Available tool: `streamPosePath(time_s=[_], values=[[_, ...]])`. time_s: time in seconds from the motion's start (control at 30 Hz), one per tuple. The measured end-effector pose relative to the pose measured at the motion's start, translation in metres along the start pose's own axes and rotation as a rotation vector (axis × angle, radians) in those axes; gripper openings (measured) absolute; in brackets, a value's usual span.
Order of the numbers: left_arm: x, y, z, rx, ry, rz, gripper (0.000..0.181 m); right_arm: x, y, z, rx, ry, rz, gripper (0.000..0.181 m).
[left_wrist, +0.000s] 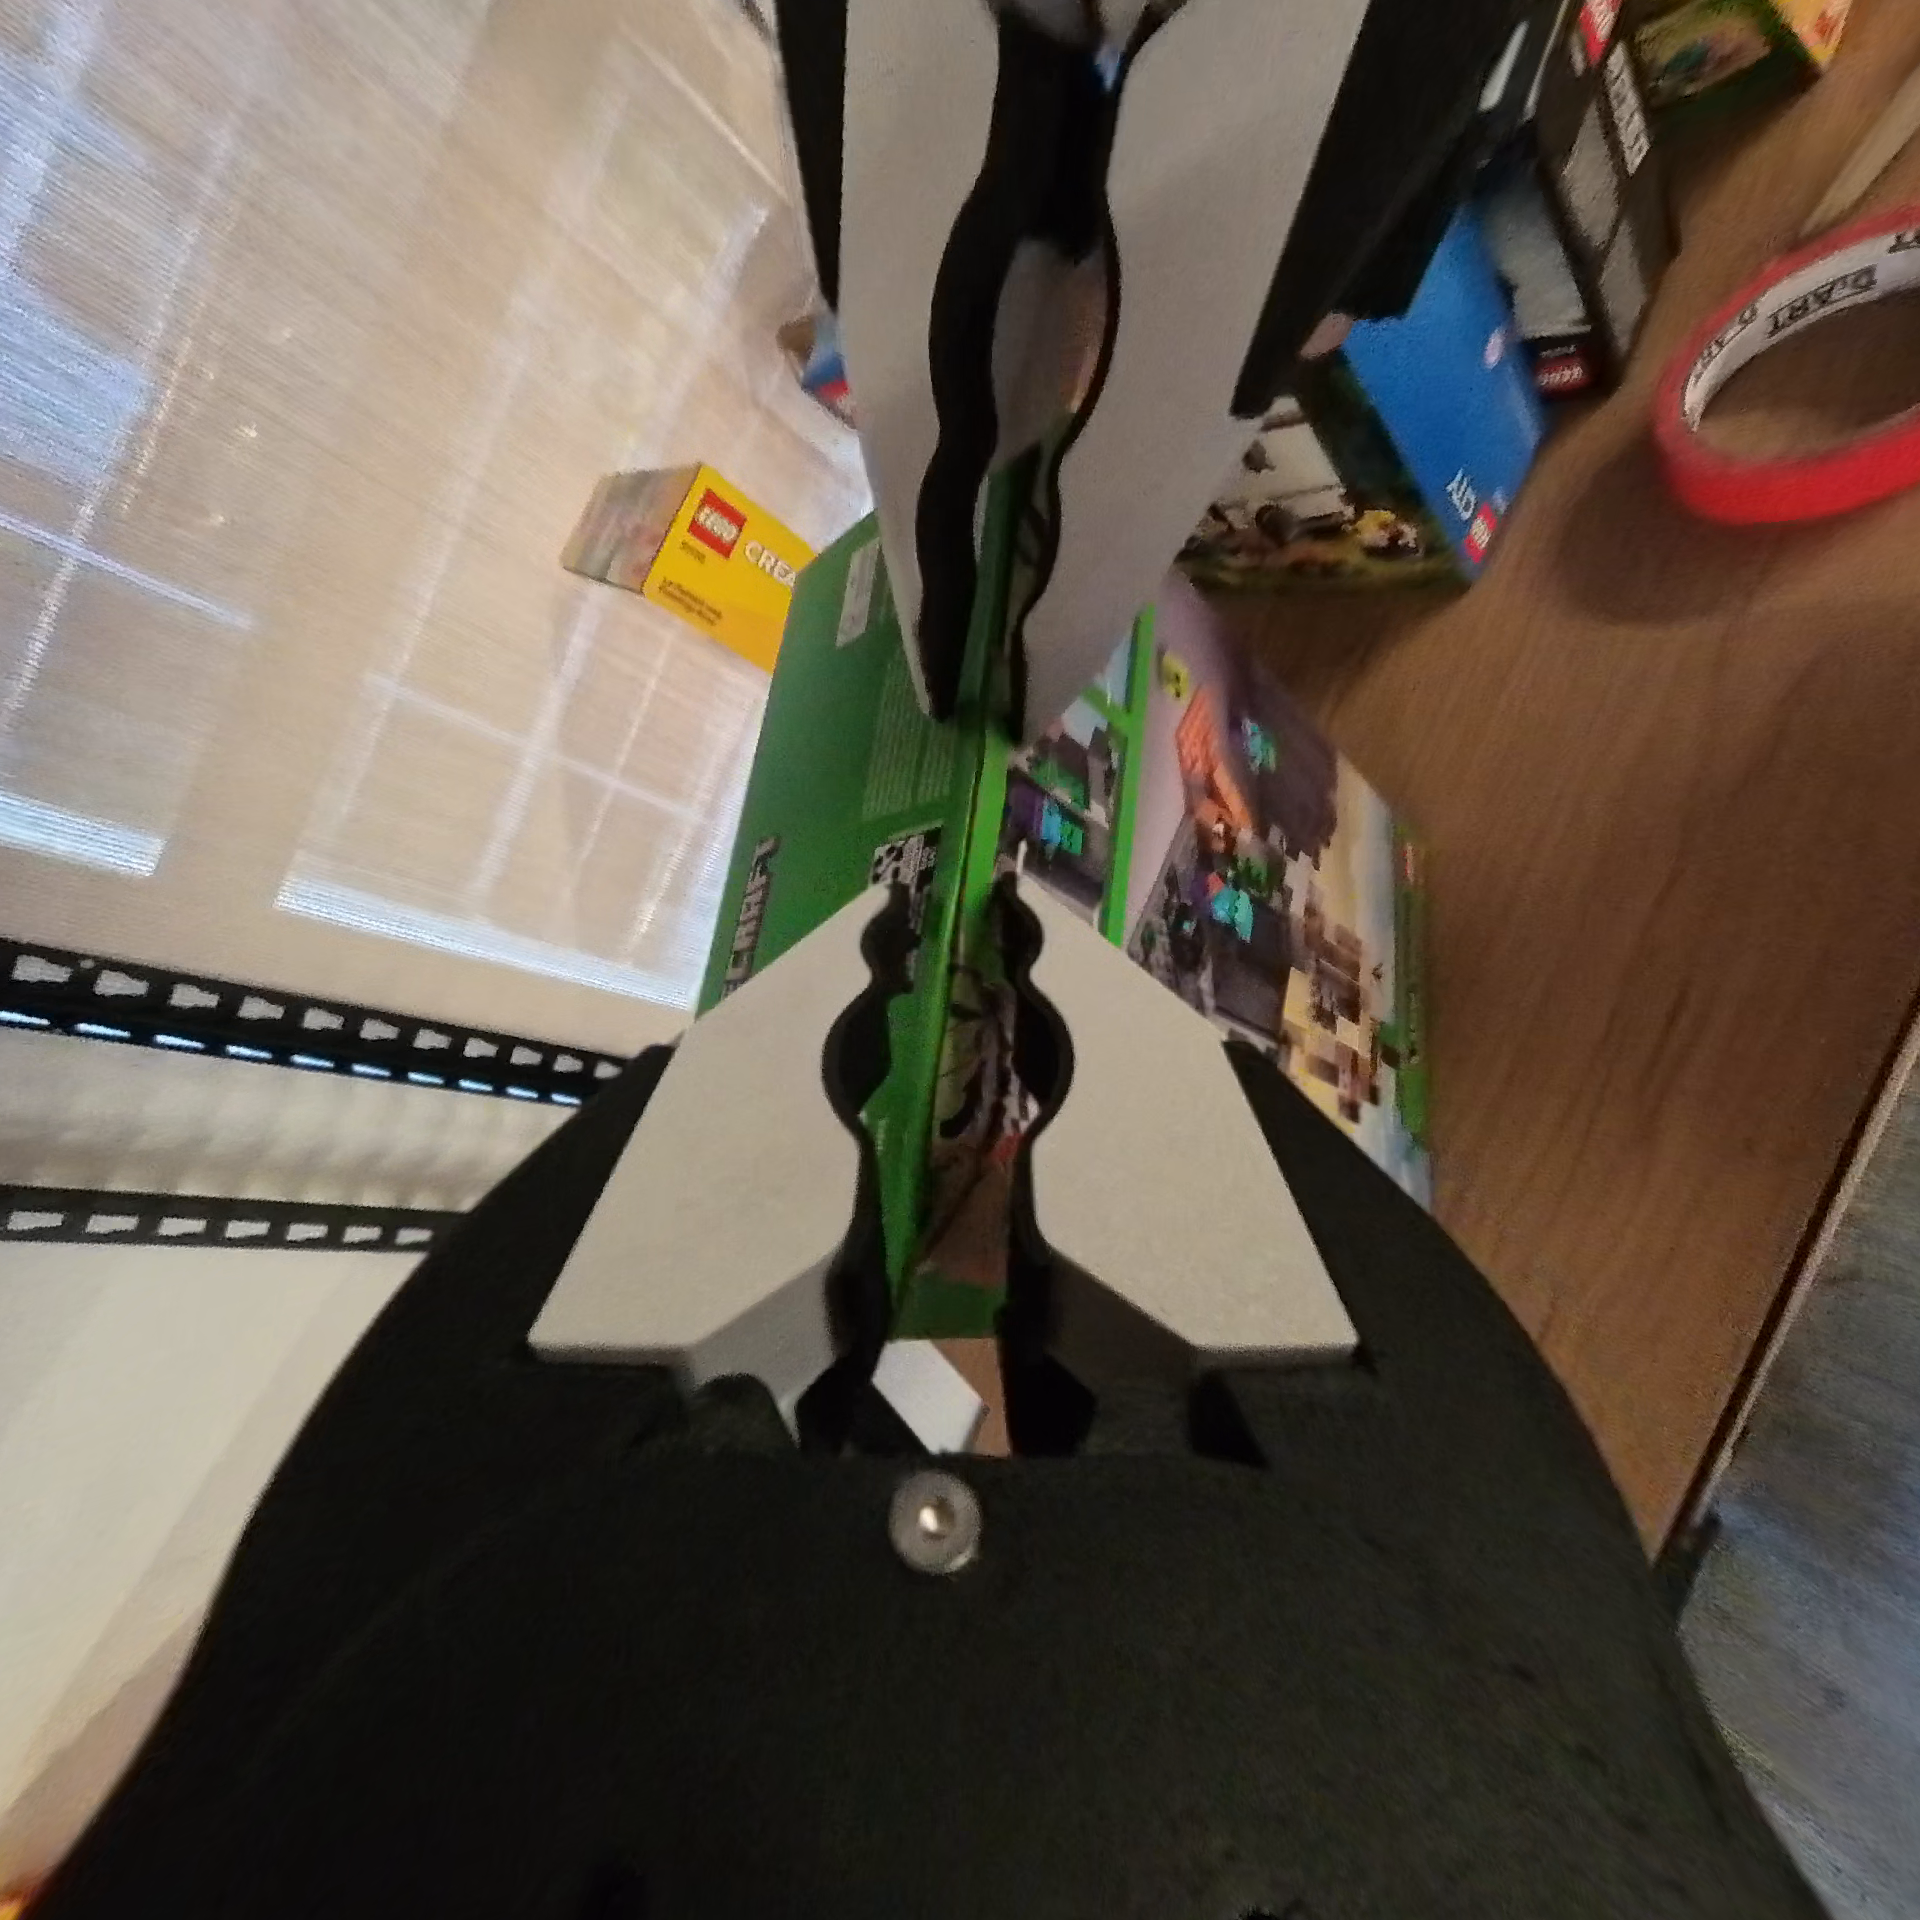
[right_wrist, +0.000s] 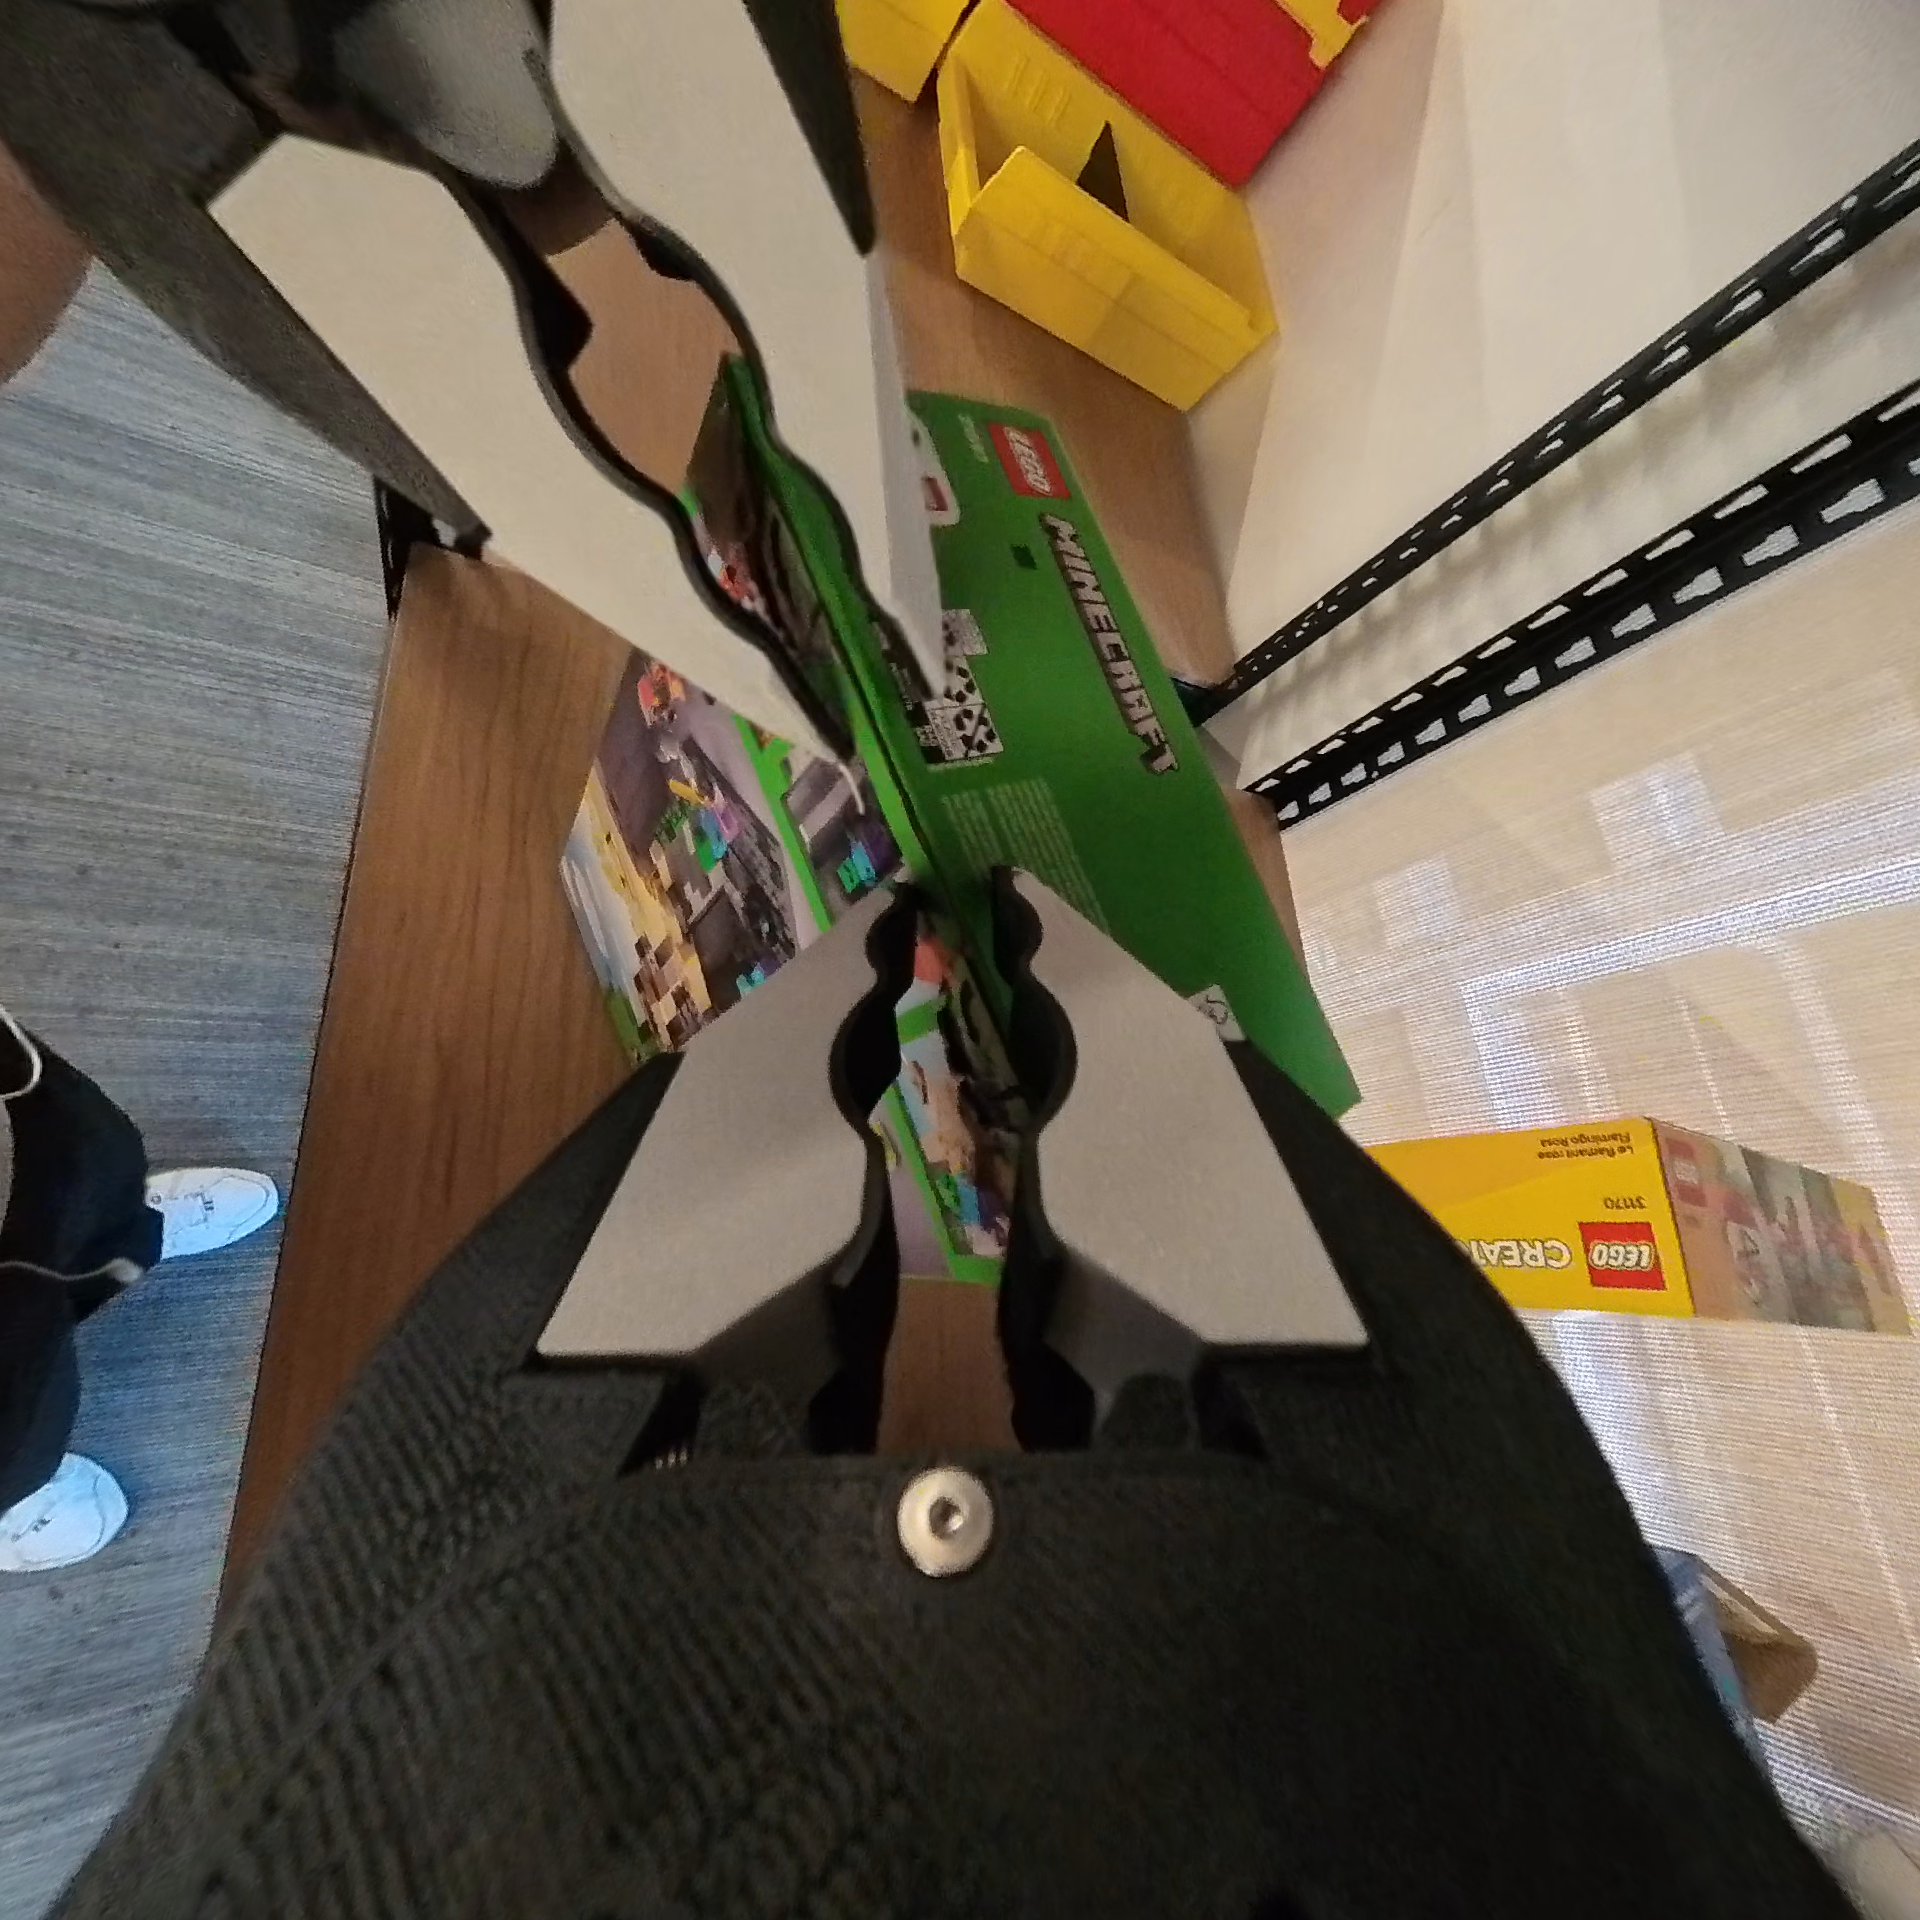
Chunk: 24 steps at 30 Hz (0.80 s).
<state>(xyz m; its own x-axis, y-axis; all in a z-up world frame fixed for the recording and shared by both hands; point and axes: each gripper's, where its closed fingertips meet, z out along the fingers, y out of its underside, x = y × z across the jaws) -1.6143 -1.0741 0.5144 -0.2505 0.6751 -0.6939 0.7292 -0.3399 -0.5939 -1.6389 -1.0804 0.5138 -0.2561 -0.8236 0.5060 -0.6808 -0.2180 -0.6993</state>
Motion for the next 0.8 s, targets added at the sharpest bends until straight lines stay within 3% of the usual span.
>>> streamPosePath(time_s=[0.27,0.33,0.4,0.5,0.63,0.7,0.8], values=[[0.000,0.001,-0.001,0.030,-0.016,0.047,0.013,0.003,-0.001,-0.006,0.041,0.074,-0.003,0.013],[0.000,0.001,-0.002,0.030,-0.010,0.035,0.014,0.000,-0.006,-0.033,0.140,0.168,0.021,0.026],[0.000,0.000,-0.002,0.025,-0.009,0.021,0.014,-0.023,-0.005,-0.074,0.285,0.197,0.099,0.027],[-0.001,0.001,-0.002,0.019,-0.018,0.018,0.016,-0.064,0.054,-0.117,0.259,0.292,0.144,0.025],[-0.003,-0.001,-0.003,-0.002,-0.012,-0.052,0.023,-0.102,0.152,-0.123,0.052,0.344,0.191,0.026],[-0.010,-0.003,-0.009,0.015,-0.061,-0.124,0.026,-0.123,0.172,-0.115,0.036,0.288,0.259,0.027],[-0.013,-0.014,-0.038,0.119,-0.191,-0.248,0.025,-0.153,0.177,-0.106,0.080,0.243,0.309,0.027]])
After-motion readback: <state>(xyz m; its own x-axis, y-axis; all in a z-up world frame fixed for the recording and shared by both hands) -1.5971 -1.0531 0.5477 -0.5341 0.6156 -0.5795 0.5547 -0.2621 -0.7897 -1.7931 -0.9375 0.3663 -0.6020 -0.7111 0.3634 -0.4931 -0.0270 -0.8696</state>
